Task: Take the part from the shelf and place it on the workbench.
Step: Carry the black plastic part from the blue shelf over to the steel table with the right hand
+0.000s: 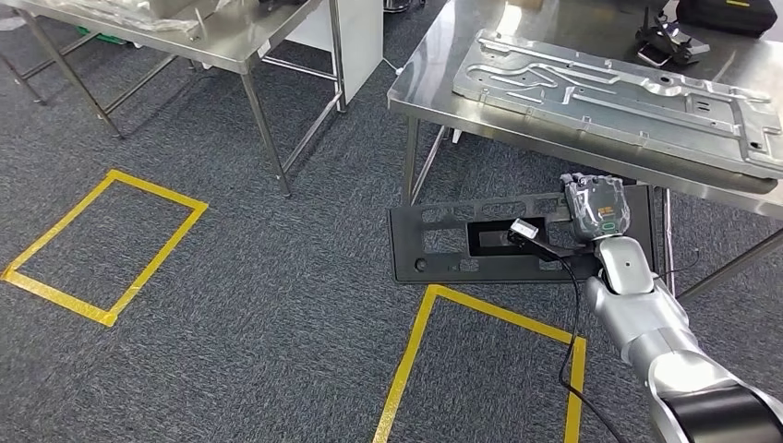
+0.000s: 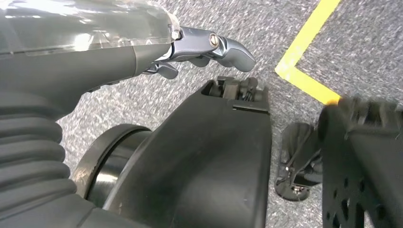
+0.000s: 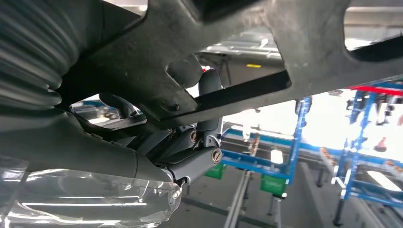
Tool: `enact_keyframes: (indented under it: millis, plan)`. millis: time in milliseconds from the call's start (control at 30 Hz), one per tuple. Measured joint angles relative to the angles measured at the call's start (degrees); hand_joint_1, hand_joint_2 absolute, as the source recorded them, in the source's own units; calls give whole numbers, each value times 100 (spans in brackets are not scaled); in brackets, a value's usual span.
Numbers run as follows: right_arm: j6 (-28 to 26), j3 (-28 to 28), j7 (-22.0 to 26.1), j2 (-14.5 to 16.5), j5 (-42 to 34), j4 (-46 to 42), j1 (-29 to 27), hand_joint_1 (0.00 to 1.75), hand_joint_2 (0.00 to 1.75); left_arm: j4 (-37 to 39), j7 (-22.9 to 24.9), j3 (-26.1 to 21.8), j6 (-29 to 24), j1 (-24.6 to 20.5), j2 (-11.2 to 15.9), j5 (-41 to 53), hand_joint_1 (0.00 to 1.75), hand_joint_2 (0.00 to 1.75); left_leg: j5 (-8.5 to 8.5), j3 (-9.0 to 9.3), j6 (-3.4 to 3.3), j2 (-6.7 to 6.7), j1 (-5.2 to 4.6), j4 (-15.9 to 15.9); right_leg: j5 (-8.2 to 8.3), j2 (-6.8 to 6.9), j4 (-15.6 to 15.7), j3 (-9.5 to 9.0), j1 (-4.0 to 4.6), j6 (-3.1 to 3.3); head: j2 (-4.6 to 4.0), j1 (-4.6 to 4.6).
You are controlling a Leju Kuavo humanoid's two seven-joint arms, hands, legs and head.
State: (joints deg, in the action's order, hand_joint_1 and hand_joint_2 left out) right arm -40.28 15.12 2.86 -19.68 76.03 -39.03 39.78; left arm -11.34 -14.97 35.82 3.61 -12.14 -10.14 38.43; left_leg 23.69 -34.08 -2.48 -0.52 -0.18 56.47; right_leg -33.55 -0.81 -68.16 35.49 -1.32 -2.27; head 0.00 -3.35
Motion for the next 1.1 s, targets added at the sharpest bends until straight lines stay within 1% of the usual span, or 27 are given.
enact_keyframes:
  millis: [33, 67, 100, 133, 167, 200, 267, 300, 367, 400, 433, 467, 533, 567, 600, 633, 700, 733, 767, 800, 833, 867, 933, 1000, 1033, 1067, 1100]
  plan:
    - [0, 4, -13, 14, 21, 16, 10, 175, 175, 0, -1, 2, 0, 4, -2, 8, 0, 175, 36, 29, -1, 34, 1, 1, -89, 11, -325, 246, -5, -21, 0, 0]
    - [0, 12, -25, 29, 44, 36, 9, 175, 175, 0, -1, 4, 0, 11, -2, 15, 0, 175, 77, 70, 3, 67, 2, 4, -75, 19, -495, 421, -13, -39, 0, 0]
    - [0, 24, -36, 45, 64, 57, 7, 175, 175, 0, -3, 5, 0, 18, -3, 29, 0, 175, 125, 124, 12, 102, 6, 9, 69, 36, -450, 492, -22, -54, 0, 1]
    - [0, 37, -48, 59, 83, 77, 9, 175, 175, 0, -5, 10, -1, 22, -3, 46, 0, 175, 178, 190, 24, 139, 11, 14, 322, 67, -195, 452, -32, -67, 0, 1]
    - [0, 47, -61, 72, 99, 93, 16, 175, 175, 0, -8, 22, -2, 23, -4, 76, 0, 175, 235, 255, 44, 176, 11, 19, 633, 149, 206, 336, -40, -76, 0, 1]
    - [1, 56, -74, 85, 109, 109, 33, 175, 175, 0, -10, 42, -5, 21, -3, 114, 0, 175, 288, 315, 71, 215, 5, 27, 831, 265, 576, 223, -25, -75, 0, 1]
    - [1, 68, -93, 113, 116, 133, 76, 175, 175, 0, -13, 94, -18, 17, 0, 187, 0, 175, 370, 380, 135, 293, -27, 23, 978, 440, 977, 111, 24, 13, 0, -1]
    - [1, 73, -98, 123, 117, 143, 93, 175, 175, 0, -15, 115, -24, 18, 1, 214, 0, 175, 390, 405, 169, 329, -40, 36, 940, 442, 994, 114, 42, 73, 0, -2]
    - [-1, 78, -98, 132, 116, 148, 102, 175, 175, 0, -18, 136, -33, 18, 3, 241, 0, 175, 439, 445, 238, 362, -42, 86, 975, 322, 1005, 68, 27, 174, 0, -2]
    - [-2, 80, -98, 132, 115, 149, 110, 175, 175, 0, -18, 140, -38, 14, 3, 245, 0, 175, 473, 416, 271, 319, -28, 214, 960, 267, 1009, 30, 13, 211, 0, -3]
    - [-2, 81, -98, 133, 111, 148, 123, 175, 175, 0, -18, 141, -42, 7, 4, 248, 0, 175, 549, 314, 299, 263, -15, 431, 944, 215, 1011, -10, 9, 245, 0, -3]
    - [-2, 81, -98, 135, 107, 146, 135, 175, 175, 0, -18, 143, -45, 2, 4, 252, 0, 175, 663, 127, 320, 197, 0, 770, 923, 166, 1016, -42, 11, 273, 0, -2]
    - [-2, 81, -97, 142, 98, 145, 136, 175, 175, 0, -18, 146, -48, 7, 7, 262, 0, 175, 949, -369, 334, 128, 12, 1526, 873, 53, 1016, -93, 24, 304, 0, -2]
    - [-2, 81, -95, 145, 96, 145, 119, 175, 175, 0, -18, 149, -48, 16, 9, 266, 0, 175, 1024, -569, 326, 119, 14, 1746, 843, -8, 1015, -125, 35, 310, 0, -2]
    - [-2, 81, -93, 145, 95, 145, 99, 175, 175, 0, -18, 150, -48, 24, 10, 267, 0, 175, 986, -673, 303, 113, 11, 1765, 812, -67, 1015, -165, 48, 311, 0, -2]
    - [-2, 81, -92, 145, 95, 145, 85, 175, 175, 0, -18, 151, -49, 28, 10, 268, 0, 175, 816, -672, 265, 101, 3, 1575, 781, -124, 1015, -212, 62, 311, 0, -2]
    - [-2, 81, -92, 145, 93, 146, 75, 175, 175, 0, -18, 152, -51, 25, 16, 271, 0, 175, 242, -458, 145, -16, -31, 794, 718, -222, 1018, -305, 79, 303, 0, -1]
    - [-1, 82, -94, 146, 90, 147, 76, 175, 175, 0, -18, 153, -52, 20, 24, 276, 0, 175, 72, -353, 92, -97, -59, 457, 691, -274, 1026, -333, 76, 284, 0, -1]
    - [-1, 82, -97, 143, 87, 147, 77, 175, 175, 0, -18, 153, -53, 15, 28, 283, 0, 175, -20, -272, 52, -170, -83, 227, 669, -320, 1043, -347, 65, 254, 0, -2]
    - [0, 84, -100, 141, 84, 147, 71, 175, 175, 0, -16, 154, -53, 13, 37, 291, 0, 175, -40, -232, 20, -214, -105, 110, 675, -356, 1027, -353, 53, 218, 0, -2]
    - [-1, 87, -103, 136, 83, 144, 62, 175, 175, 0, -15, 154, -52, 11, 40, 298, 0, 175, -15, -194, 0, -199, -118, 64, 694, -386, 1013, -357, 50, 176, 0, -2]
    - [-1, 89, -104, 119, 82, 137, 48, 175, 175, 0, -14, 155, -53, 10, 39, 303, 0, 175, -64, -130, -24, -171, -109, 7, 698, -377, 979, -362, 48, 146, 0, -2]
    - [-2, 92, -105, 82, 70, 108, 32, 175, 175, 0, -15, 161, -54, 0, 36, 308, 0, 175, -101, -7, -66, -101, -89, -63, 605, -222, 755, -285, 60, 103, 0, 0]
    - [-2, 91, -113, 47, 34, 74, 27, 175, 175, 0, -17, 172, -55, -5, 22, 315, 0, 175, -67, 71, -77, -38, -79, -81, 322, -37, 192, 41, 52, 52, 0, 2]
    - [-2, 91, -115, 35, 16, 62, 13, 175, 175, 0, -17, 178, -55, 3, 17, 320, 0, 175, -34, 91, -77, -9, -78, -78, 182, 0, -142, 262, 37, 26, 0, 1]
    - [-2, 91, -117, 26, 2, 52, -13, 175, 175, 0, -17, 181, -55, 17, 14, 322, 0, 175, 3, 119, -69, 23, -77, -73, 112, 18, -384, 446, 17, 0, 0, 2]
    - [-2, 90, -114, 17, -5, 44, -44, 175, 175, 0, -17, 183, -55, 30, 14, 326, 0, 175, 45, 152, -62, 54, -75, -64, 146, 32, -456, 549, -3, -22, 0, 2]
